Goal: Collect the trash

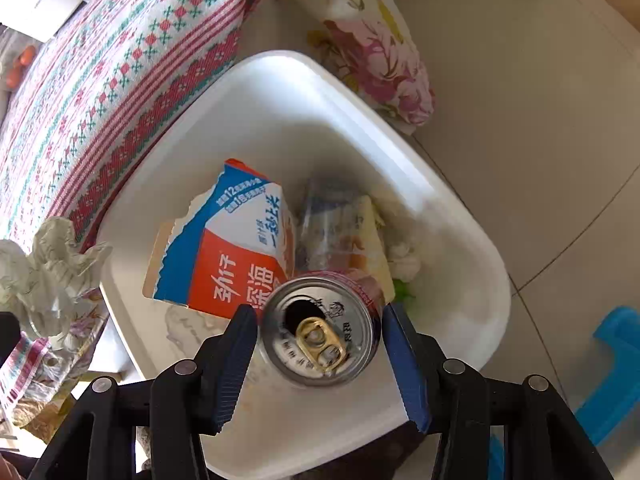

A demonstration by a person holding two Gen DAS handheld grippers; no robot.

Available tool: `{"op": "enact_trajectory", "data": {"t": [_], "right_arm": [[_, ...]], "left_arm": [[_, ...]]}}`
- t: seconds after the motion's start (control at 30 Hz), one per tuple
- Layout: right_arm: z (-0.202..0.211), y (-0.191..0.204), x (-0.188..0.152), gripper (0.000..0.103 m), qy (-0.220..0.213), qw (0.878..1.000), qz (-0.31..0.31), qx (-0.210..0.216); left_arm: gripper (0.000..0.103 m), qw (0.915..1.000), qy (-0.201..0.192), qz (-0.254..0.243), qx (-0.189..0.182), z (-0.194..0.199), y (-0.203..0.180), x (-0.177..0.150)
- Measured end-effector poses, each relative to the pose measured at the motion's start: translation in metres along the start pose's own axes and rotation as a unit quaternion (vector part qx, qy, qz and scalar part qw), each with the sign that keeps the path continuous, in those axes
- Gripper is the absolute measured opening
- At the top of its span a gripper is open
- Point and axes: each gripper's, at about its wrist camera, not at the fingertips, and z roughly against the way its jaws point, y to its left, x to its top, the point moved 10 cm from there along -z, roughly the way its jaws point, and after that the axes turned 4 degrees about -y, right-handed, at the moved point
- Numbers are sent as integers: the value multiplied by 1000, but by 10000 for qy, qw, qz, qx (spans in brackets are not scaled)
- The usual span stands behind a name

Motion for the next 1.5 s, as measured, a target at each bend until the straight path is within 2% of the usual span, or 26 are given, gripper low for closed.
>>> {"op": "enact_trajectory", "data": {"t": [0.1, 0.4, 0.53, 0.73, 0.8, 1.13, 1.27, 1.37, 1.47, 1.5], "right_arm": [[16, -5, 6, 66, -290, 9996, 3, -37], [71, -23, 21, 67, -1187, 9927, -78, -178], [79, -28, 25, 67, -1318, 9907, -85, -322], [79, -25, 27, 68, -1376, 9901, -87, -265], [80, -22, 28, 70, -1427, 9895, -75, -234], [91, -7, 20, 74, -1616, 9865, 178, -205], [97, 2, 10, 74, -1771, 9835, 289, -228], [105, 11, 1, 77, -1992, 9782, 486, -340], [114, 22, -11, 83, -2234, 9715, 670, -432], [116, 26, -16, 88, -2283, 9699, 716, -462]], "left_arm": [[11, 9999, 22, -125, -62, -12, -10, 2], [13, 9982, -52, -481, -351, -36, -37, 6], [18, 9974, -116, -521, -476, -37, -40, 10], [50, 9981, -236, -490, -287, -17, -24, 11], [59, 9983, -287, -465, -198, -8, -15, 11], [83, 9984, -462, 36, 335, 42, 32, -8], [93, 9937, -513, 31, 999, 65, 47, -23], [102, 9887, -553, 301, 1363, 83, 64, -36], [102, 9848, -468, 440, 1615, 94, 75, -50], [102, 9835, -464, 468, 1682, 99, 77, -54]]}}
